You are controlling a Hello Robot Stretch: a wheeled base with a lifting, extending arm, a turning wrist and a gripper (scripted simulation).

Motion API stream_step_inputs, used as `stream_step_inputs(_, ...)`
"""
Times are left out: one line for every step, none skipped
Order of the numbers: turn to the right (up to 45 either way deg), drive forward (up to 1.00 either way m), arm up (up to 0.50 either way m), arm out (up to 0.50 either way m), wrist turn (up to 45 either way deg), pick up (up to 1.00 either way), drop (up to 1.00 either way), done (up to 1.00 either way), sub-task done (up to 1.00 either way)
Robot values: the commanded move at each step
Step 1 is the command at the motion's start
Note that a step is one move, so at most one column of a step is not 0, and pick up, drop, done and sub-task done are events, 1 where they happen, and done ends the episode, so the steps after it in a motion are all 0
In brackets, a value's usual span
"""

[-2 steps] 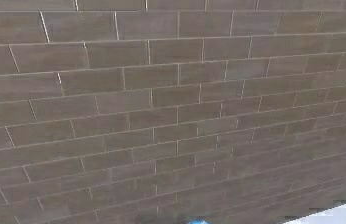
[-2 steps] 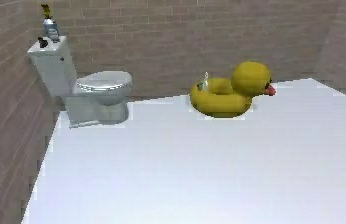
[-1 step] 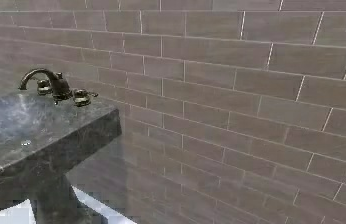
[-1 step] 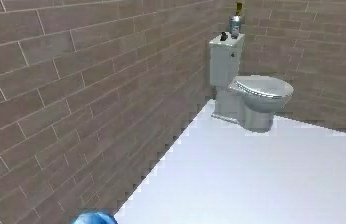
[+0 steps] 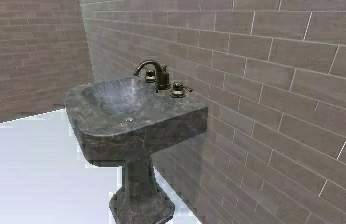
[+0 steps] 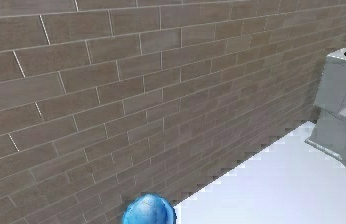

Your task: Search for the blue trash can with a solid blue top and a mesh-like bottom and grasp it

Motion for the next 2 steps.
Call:
stream_step_inputs(0.0, 0.0, 0.16, 0.0, 0.0, 0.0, 0.0, 0.0, 0.0)
stream_step_inputs(0.0, 0.0, 0.0, 0.24, 0.0, 0.0, 0.0, 0.0, 0.0)
